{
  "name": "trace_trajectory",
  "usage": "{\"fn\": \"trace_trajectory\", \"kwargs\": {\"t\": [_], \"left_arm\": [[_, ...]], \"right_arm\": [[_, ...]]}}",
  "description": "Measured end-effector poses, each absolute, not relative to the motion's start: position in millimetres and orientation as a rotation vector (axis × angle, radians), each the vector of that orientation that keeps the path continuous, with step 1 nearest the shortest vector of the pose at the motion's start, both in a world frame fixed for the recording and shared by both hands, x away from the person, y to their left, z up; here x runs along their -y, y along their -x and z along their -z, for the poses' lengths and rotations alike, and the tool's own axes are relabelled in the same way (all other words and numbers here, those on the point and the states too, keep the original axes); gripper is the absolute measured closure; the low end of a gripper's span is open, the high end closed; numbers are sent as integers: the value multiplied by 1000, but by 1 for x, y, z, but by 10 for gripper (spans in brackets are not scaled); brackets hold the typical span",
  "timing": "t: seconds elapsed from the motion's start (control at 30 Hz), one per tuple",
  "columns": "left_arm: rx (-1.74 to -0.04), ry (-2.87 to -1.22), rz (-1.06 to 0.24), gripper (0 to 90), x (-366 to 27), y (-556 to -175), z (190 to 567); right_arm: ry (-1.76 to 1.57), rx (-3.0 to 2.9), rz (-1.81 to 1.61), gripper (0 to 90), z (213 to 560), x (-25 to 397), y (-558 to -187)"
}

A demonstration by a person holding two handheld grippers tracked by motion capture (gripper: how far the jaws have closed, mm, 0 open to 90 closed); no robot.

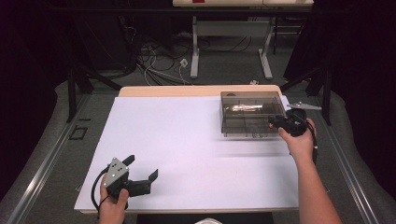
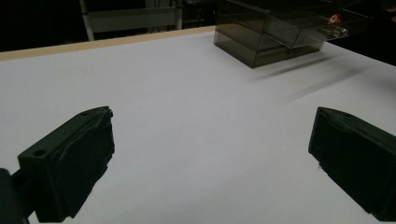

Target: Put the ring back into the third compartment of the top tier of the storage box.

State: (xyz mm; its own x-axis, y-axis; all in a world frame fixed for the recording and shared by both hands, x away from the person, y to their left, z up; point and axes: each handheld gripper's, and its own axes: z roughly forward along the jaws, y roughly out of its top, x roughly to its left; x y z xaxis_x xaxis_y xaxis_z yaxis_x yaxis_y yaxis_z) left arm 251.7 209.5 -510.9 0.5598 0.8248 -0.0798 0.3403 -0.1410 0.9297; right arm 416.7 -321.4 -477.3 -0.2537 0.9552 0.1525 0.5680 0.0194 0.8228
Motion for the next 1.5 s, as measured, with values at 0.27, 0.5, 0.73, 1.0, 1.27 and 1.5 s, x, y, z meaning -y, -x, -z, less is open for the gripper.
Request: {"fn": "trace_trajectory", "kwargs": {"t": [0.27, 0.5, 0.73, 1.0, 1.27, 1.5], "left_arm": [[-974, -1722, -567, 4, -209, -252, 511], [-974, -1722, -567, 4, -210, -252, 511], [-973, -1721, -562, 4, -209, -252, 511], [-976, -1717, -559, 4, -209, -252, 511], [-968, -1721, -551, 4, -207, -253, 512], [-970, -1728, -544, 4, -206, -254, 513]], "right_arm": [[-1484, -1839, -1164, 525, 473, 319, -417], [-1402, -1836, -1204, 419, 468, 312, -416], [-1302, -1891, -1221, 318, 455, 298, -413], [-1249, -1927, -1212, 258, 434, 280, -397], [-1179, -1961, -1268, 197, 433, 273, -366], [-1069, -2010, -1414, 153, 444, 283, -334]]}}
